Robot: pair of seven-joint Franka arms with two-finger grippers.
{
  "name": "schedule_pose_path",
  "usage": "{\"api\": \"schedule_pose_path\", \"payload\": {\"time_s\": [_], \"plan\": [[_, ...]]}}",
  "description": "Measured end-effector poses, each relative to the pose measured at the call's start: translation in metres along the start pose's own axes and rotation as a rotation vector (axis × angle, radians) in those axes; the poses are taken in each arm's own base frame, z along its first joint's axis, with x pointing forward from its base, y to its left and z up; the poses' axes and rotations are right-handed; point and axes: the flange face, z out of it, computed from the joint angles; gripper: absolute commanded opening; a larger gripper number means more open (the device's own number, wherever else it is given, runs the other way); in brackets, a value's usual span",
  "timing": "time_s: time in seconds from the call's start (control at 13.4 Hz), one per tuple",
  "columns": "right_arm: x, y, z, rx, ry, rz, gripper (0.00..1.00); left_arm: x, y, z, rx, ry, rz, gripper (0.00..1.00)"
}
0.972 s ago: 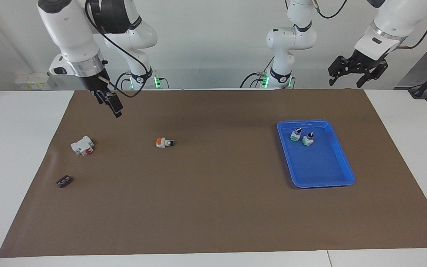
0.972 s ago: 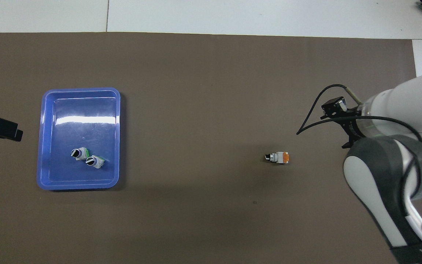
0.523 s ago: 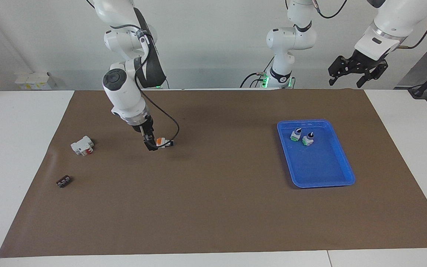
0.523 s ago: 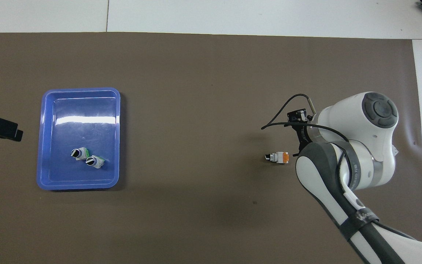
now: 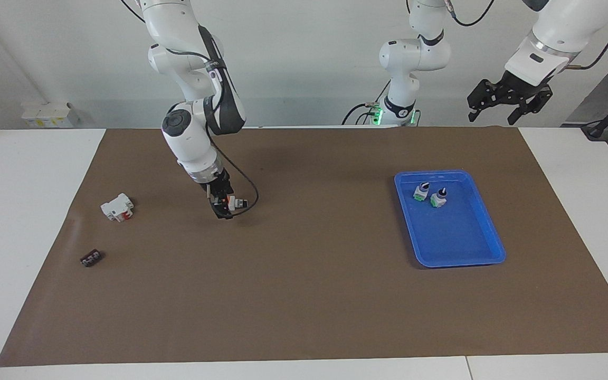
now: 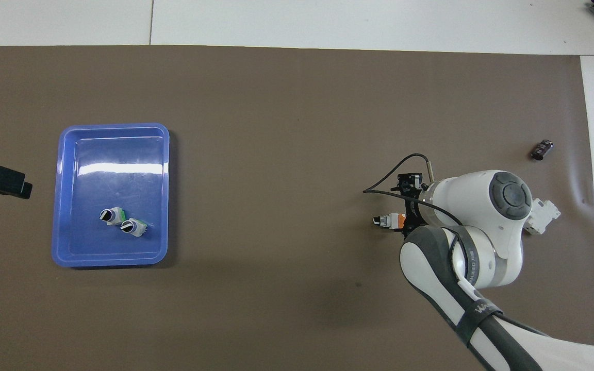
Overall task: Turn and place switch with both arms
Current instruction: 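Move the right gripper down onto the orange-and-white switch and grasp it, then lift the switch with the right gripper while the left gripper approaches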
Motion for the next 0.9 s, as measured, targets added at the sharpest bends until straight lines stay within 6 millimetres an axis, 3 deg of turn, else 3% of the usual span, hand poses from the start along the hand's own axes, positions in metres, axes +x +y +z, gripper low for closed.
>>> {"api": "schedule_pose_path", "payload": {"time_s": [0.3, 0.45, 0.9], "plan": [[0.005, 0.012, 0.013, -0.032, -0.022, 0.017, 0.99, 0.000, 0.000, 0.000, 0.000, 0.000, 0.000, 1.00], [0.007, 0.016, 0.017, -0.042, -0.024, 0.003, 0.39, 0.000, 0.000, 0.000, 0.000, 0.000, 0.000, 1.00], [0.012, 0.015, 0.016, -0.039, -0.028, -0.011, 0.36, 0.000, 0.000, 0.000, 0.000, 0.000, 0.000, 1.00]]}}
